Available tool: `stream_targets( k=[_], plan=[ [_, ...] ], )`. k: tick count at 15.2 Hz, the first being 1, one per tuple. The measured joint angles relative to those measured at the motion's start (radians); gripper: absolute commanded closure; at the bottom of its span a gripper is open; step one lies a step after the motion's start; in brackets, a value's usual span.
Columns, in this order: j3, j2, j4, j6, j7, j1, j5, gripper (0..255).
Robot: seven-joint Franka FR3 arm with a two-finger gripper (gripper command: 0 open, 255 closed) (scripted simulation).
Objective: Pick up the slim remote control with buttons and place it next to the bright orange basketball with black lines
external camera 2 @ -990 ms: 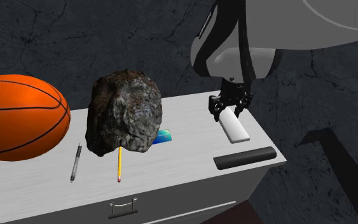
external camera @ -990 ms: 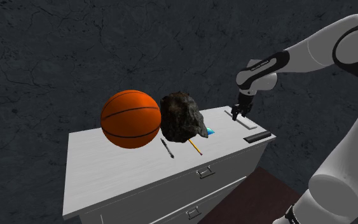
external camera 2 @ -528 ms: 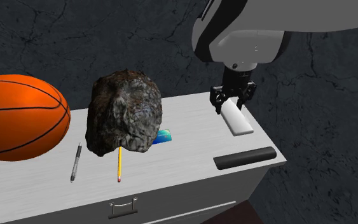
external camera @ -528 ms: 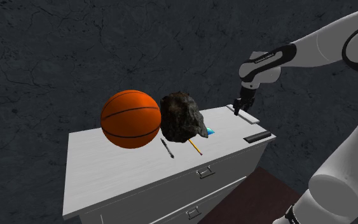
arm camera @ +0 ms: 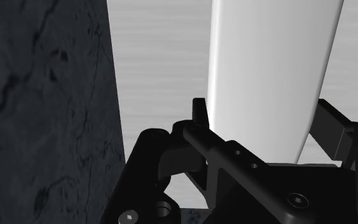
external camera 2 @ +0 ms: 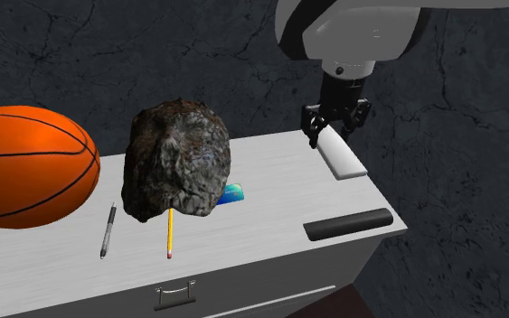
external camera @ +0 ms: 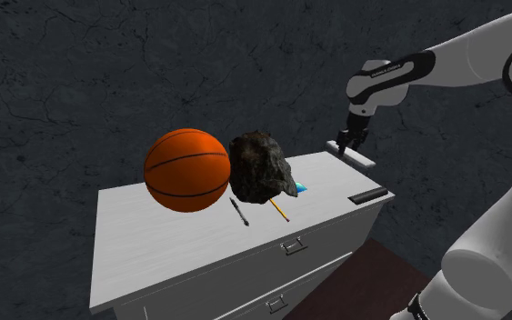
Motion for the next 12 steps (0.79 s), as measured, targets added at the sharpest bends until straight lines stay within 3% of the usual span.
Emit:
stream_targets(
  k=[12],
  plan=[
    [0.003,-0.038,0.124,-0.16,0.005,0.002,-0.009,255]
  ],
)
